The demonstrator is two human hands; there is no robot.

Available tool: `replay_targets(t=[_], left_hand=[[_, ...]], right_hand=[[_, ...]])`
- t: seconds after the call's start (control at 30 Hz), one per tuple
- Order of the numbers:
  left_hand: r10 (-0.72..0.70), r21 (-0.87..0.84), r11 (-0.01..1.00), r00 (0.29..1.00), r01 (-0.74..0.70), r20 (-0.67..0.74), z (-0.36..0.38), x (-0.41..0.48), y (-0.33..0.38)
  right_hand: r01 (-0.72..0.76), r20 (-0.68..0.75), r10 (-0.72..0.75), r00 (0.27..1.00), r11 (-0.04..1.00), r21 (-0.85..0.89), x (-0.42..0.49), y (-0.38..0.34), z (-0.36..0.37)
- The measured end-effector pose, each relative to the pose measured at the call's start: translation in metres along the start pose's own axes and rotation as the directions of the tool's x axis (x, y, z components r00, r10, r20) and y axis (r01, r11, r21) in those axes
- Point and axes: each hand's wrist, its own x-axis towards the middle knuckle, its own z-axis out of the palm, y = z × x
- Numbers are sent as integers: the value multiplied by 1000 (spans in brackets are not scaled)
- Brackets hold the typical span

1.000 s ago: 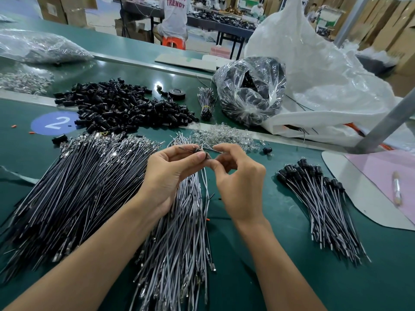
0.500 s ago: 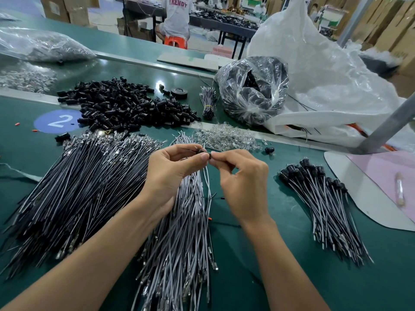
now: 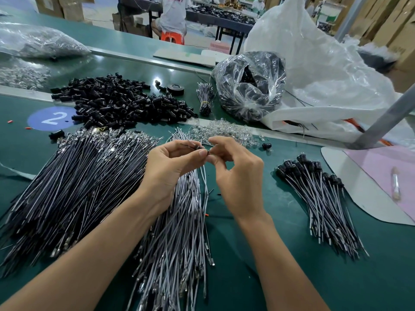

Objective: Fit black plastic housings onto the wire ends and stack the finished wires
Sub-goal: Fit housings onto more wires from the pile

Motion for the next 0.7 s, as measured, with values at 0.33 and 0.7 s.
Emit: replay_targets(t=[0.33,0.7], left_hand=[[-97,12,995,995,97,7,1,0,4],[-15,88,996,1000,16,-19,4,-3,7]], right_hand=[[13,49,-11,999,999,-35,0,1,0],[-43,51,42,998,999,16,-1,0,4]])
